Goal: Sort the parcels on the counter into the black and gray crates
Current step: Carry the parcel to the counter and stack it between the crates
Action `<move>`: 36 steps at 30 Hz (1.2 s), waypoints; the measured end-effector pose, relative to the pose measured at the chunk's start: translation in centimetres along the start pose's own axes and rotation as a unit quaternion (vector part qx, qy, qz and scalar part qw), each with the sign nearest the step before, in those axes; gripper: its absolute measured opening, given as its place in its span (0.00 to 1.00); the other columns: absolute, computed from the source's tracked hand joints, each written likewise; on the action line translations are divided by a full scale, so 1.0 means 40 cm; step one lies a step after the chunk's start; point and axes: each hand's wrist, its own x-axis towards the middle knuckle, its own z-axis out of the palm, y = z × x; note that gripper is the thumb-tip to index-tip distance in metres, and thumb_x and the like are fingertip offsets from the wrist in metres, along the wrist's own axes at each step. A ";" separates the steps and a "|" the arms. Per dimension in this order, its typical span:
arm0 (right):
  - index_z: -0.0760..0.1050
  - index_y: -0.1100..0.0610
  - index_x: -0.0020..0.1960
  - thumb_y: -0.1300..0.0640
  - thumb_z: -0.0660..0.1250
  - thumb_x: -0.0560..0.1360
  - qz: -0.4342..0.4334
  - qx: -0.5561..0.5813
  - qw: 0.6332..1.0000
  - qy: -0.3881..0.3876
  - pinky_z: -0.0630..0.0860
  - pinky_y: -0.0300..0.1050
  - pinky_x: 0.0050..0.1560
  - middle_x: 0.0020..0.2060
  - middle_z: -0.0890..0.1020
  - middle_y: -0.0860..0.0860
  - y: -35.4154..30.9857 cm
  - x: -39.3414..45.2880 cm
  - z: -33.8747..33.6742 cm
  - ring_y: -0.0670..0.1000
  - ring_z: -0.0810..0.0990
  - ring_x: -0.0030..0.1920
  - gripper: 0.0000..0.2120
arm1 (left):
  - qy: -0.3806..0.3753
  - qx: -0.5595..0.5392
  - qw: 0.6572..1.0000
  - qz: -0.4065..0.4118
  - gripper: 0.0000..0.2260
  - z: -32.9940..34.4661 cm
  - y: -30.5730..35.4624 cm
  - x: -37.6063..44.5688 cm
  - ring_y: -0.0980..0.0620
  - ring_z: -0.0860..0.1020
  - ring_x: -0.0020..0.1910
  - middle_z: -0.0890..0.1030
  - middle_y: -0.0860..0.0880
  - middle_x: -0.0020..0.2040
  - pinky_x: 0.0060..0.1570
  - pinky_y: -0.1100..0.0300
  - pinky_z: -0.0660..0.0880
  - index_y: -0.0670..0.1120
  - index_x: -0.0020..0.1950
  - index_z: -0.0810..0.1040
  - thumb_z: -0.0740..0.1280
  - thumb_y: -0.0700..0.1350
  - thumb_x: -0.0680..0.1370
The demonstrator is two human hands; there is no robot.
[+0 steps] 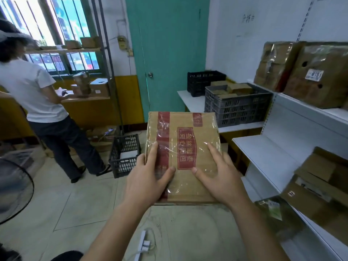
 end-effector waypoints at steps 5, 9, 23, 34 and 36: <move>0.50 0.29 0.83 0.28 0.71 0.74 -0.005 0.007 1.000 0.005 0.78 0.64 0.69 0.83 0.61 0.45 0.075 0.194 -0.012 0.54 0.69 0.78 0.45 | 0.011 0.028 1.000 0.000 0.42 0.079 0.050 0.181 0.46 0.78 0.66 0.69 0.49 0.76 0.59 0.49 0.79 0.68 0.84 0.41 0.60 0.75 0.77; 0.51 0.29 0.82 0.27 0.71 0.73 -0.022 0.008 1.000 0.003 0.79 0.63 0.68 0.82 0.62 0.44 0.105 0.340 -0.014 0.53 0.70 0.77 0.45 | 0.024 0.027 0.999 -0.006 0.42 0.126 0.062 0.303 0.46 0.79 0.64 0.70 0.50 0.75 0.57 0.50 0.78 0.69 0.84 0.40 0.59 0.76 0.77; 0.47 0.19 0.78 0.28 0.72 0.74 -0.013 0.001 0.999 -0.050 0.76 0.64 0.72 0.83 0.57 0.42 0.106 0.840 0.232 0.54 0.66 0.80 0.43 | 0.022 0.014 0.999 -0.047 0.44 0.246 -0.150 0.772 0.46 0.78 0.66 0.70 0.49 0.76 0.61 0.47 0.79 0.67 0.84 0.39 0.60 0.76 0.77; 0.42 0.12 0.69 0.19 0.68 0.64 -0.004 -0.011 0.999 -0.035 0.73 0.65 0.75 0.84 0.57 0.42 0.074 1.205 0.374 0.53 0.65 0.81 0.44 | 0.006 -0.002 1.000 -0.031 0.44 0.290 -0.275 1.175 0.44 0.77 0.69 0.67 0.49 0.78 0.64 0.43 0.79 0.69 0.83 0.37 0.59 0.78 0.76; 0.42 0.11 0.68 0.22 0.71 0.66 0.001 -0.007 0.999 -0.039 0.74 0.65 0.75 0.84 0.56 0.43 0.082 1.268 0.401 0.54 0.65 0.81 0.43 | -0.001 -0.007 0.999 -0.032 0.44 0.312 -0.297 1.240 0.44 0.77 0.69 0.66 0.49 0.79 0.64 0.42 0.79 0.69 0.83 0.36 0.59 0.78 0.75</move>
